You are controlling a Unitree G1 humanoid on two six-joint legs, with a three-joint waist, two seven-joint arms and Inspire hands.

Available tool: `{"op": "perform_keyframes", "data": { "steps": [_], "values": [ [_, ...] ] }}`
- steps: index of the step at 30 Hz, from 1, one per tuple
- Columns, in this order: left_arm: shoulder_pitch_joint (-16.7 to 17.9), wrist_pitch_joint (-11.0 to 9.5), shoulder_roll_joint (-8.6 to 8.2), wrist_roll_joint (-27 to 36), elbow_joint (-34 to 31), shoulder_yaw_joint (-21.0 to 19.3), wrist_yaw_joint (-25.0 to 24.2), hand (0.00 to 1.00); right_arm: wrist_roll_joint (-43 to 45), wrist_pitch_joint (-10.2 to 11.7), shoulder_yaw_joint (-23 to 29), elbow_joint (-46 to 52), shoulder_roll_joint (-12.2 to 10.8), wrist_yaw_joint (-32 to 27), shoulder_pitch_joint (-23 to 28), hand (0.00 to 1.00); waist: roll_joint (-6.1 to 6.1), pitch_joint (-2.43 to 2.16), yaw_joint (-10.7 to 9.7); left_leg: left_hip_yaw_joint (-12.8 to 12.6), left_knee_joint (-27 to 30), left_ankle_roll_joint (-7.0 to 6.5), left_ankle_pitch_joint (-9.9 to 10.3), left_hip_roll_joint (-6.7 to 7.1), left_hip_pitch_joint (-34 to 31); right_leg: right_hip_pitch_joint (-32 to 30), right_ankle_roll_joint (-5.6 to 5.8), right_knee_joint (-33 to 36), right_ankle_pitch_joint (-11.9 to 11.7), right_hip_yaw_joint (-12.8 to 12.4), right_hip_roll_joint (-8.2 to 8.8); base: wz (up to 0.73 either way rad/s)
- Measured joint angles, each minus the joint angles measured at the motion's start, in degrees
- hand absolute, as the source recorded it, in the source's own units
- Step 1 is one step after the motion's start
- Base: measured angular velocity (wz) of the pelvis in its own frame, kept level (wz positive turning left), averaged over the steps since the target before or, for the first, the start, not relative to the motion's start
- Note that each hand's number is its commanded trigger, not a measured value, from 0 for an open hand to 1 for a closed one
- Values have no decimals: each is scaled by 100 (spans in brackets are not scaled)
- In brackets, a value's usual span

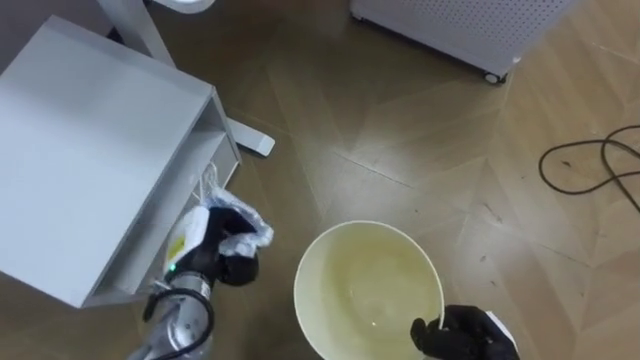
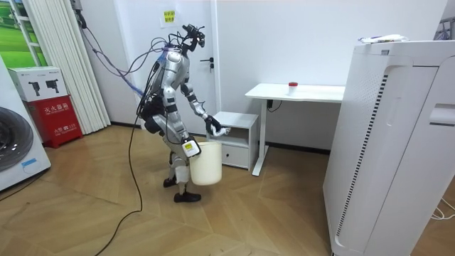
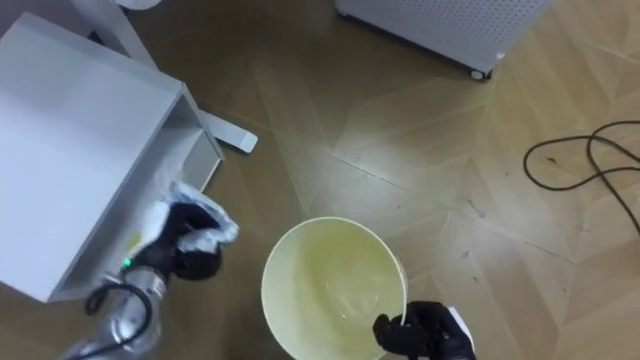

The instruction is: Pick garbage

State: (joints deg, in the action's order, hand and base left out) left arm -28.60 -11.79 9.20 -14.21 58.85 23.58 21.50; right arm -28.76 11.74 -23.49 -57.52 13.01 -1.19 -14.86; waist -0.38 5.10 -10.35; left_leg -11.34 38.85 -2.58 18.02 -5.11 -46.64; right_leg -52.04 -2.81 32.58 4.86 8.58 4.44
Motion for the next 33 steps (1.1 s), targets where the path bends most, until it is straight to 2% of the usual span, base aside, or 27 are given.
{"op": "perform_keyframes", "data": {
  "steps": [2,5,8,15,16,17,18,19,23,28,33],
  "values": [
    [151,-13,-157,1,-206,217,-242,100,-3,18,5,-27,-123,-55,-3,100,-63,-37,-1,-18,1,5,-5,-4,27,16,0,-4,0,-11,-5,0],
    [339,-99,-293,37,-240,414,-506,100,10,11,-8,-158,-319,-55,-1,100,-147,-88,-4,-45,-24,18,-13,-18,160,163,1,-86,-16,-28,-40,-3],
    [594,-116,-368,-12,-239,612,-806,100,114,10,-60,-312,-392,52,36,100,-208,-131,13,-86,-130,9,-25,-19,386,355,21,-191,-52,-89,-59,-8],
    [782,-116,-427,-51,-220,964,-1333,100,231,17,-202,-387,-455,158,44,100,-249,-157,102,-105,-129,-16,-53,-14,429,420,33,-225,-152,-111,-64,-1],
    [810,-116,-446,-53,-220,1009,-1376,84,230,20,-207,-388,-462,169,40,100,-253,-160,124,-107,-138,-20,-63,-11,430,424,34,-241,-167,-111,-63,0],
    [845,-116,-464,-54,-220,1049,-1421,78,230,22,-211,-386,-465,211,30,100,-254,-160,138,-107,-146,-24,-71,-9,429,431,36,-259,-182,-110,-64,0],
    [860,-115,-473,-54,-220,1054,-1454,31,230,23,-215,-385,-468,236,27,100,-254,-160,140,-107,-151,-26,-76,-9,429,435,38,-269,-190,-109,-64,0],
    [891,-116,-491,-56,-220,1067,-1499,0,230,23,-225,-386,-478,278,26,100,-254,-161,139,-107,-161,-31,-85,-5,429,440,42,-283,-199,-109,-63,0],
    [923,-115,-558,-115,-197,1075,-1614,0,229,21,-228,-488,-571,379,27,100,-277,-176,139,-116,-173,-37,-96,0,435,448,45,-298,-214,-110,-58,0],
    [1019,-115,-546,-110,-156,1094,-1813,0,216,-9,-233,-508,-580,387,40,100,-312,-198,140,-117,-159,-36,-97,-7,427,451,42,-306,-226,-112,-63,0],
    [1076,-105,-539,-117,-33,1389,-2072,0,222,4,-283,-497,-591,385,20,100,-312,-198,162,-117,-148,-37,-97,-8,427,446,41,-298,-230,-115,-61,0]
  ]
}}
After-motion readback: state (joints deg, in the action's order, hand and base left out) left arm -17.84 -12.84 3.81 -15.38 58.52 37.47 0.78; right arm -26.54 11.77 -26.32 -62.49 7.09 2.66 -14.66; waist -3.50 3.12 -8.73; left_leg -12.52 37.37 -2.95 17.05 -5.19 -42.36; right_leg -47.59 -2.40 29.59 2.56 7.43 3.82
